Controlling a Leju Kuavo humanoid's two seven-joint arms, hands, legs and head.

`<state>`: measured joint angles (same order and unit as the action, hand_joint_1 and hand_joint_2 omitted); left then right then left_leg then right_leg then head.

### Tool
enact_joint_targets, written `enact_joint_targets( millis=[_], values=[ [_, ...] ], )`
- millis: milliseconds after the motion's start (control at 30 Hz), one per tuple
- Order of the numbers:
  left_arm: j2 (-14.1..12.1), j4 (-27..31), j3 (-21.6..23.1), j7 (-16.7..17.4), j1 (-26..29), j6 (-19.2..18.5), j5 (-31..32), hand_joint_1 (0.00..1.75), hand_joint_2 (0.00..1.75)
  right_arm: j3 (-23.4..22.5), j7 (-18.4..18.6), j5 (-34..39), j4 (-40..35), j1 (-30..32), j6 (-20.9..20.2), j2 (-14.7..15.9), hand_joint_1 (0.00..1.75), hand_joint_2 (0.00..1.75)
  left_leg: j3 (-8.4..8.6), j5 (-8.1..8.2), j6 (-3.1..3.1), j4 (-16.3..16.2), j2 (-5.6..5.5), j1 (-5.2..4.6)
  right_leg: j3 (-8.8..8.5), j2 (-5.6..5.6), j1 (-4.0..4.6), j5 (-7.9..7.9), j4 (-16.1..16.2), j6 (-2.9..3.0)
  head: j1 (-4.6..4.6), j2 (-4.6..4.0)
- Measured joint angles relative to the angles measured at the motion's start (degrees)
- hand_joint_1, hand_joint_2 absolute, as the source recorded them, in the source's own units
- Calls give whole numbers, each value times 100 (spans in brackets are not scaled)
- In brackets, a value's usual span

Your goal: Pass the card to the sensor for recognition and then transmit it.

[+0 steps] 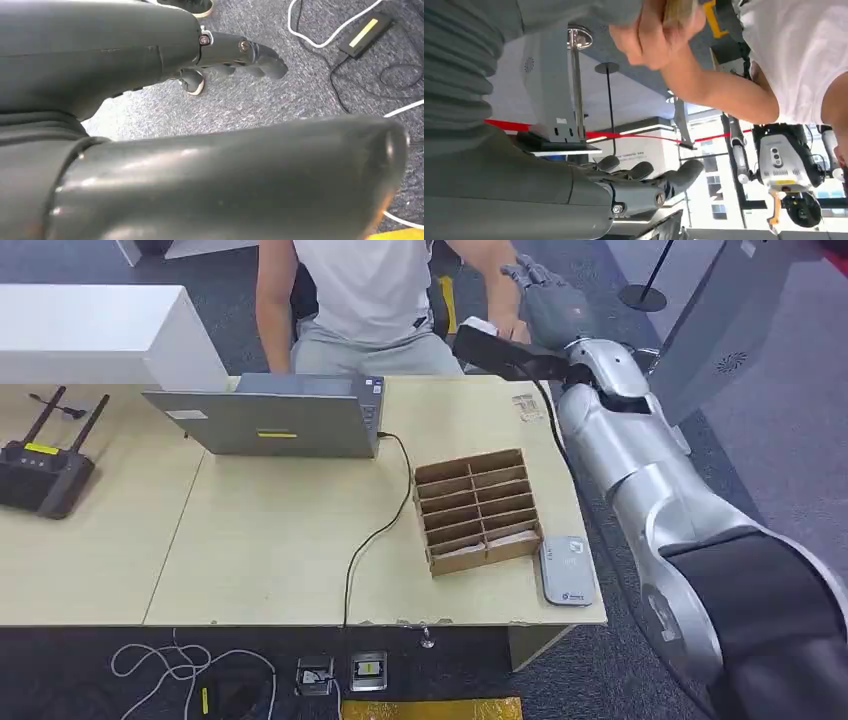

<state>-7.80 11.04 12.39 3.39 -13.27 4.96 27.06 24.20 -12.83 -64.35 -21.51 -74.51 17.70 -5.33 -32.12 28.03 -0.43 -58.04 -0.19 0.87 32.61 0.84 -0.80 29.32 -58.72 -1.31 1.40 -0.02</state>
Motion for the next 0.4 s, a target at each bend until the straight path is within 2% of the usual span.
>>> enact_joint_targets(
  millis=[300,333,400],
  values=[
    [-48,0,0,2,31,13,-9,0,0,-20,-168,153,90,-162,457,83,0,175,0,0,0,-1,1,0,3,-5,0,0,0,0,-2,0],
    [-55,0,-2,2,52,22,-33,0,0,-24,-177,153,92,-187,624,116,0,0,-1,0,0,0,1,0,4,-7,0,0,1,0,0,0],
    [-66,-2,-18,2,106,72,-107,0,0,-37,-238,212,90,-295,937,207,0,0,-1,0,0,-2,2,-1,7,-9,-1,0,1,0,-2,0]
  ],
)
